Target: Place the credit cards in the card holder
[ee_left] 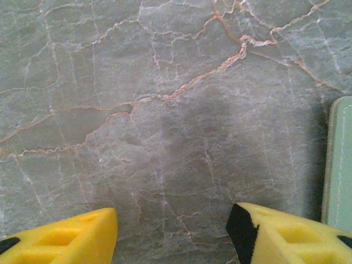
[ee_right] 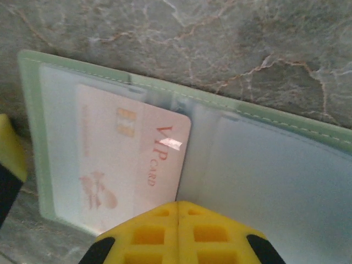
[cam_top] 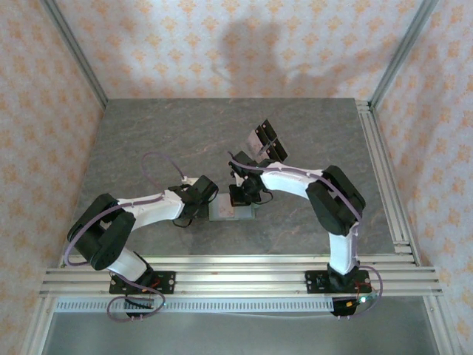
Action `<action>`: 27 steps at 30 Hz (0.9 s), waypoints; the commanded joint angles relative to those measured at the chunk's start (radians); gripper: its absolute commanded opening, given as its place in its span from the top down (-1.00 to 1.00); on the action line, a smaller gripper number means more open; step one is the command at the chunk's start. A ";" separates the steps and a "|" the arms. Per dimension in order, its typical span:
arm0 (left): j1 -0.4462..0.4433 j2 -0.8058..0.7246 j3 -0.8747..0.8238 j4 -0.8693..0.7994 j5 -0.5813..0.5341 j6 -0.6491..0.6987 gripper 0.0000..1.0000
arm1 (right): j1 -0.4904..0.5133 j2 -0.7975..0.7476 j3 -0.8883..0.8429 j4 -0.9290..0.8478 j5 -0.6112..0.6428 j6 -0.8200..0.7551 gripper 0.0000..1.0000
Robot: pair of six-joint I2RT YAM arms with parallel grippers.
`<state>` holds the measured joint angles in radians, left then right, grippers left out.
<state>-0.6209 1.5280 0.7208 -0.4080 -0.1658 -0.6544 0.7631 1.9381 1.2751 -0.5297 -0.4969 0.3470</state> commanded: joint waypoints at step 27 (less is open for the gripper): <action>0.004 0.024 -0.013 0.019 0.001 -0.014 -0.19 | 0.015 -0.005 0.052 0.034 -0.031 0.040 1.00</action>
<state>-0.6209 1.5341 0.7204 -0.4019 -0.1658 -0.6548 0.7700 2.0033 1.3346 -0.4927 -0.5724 0.3847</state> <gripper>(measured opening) 0.595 0.040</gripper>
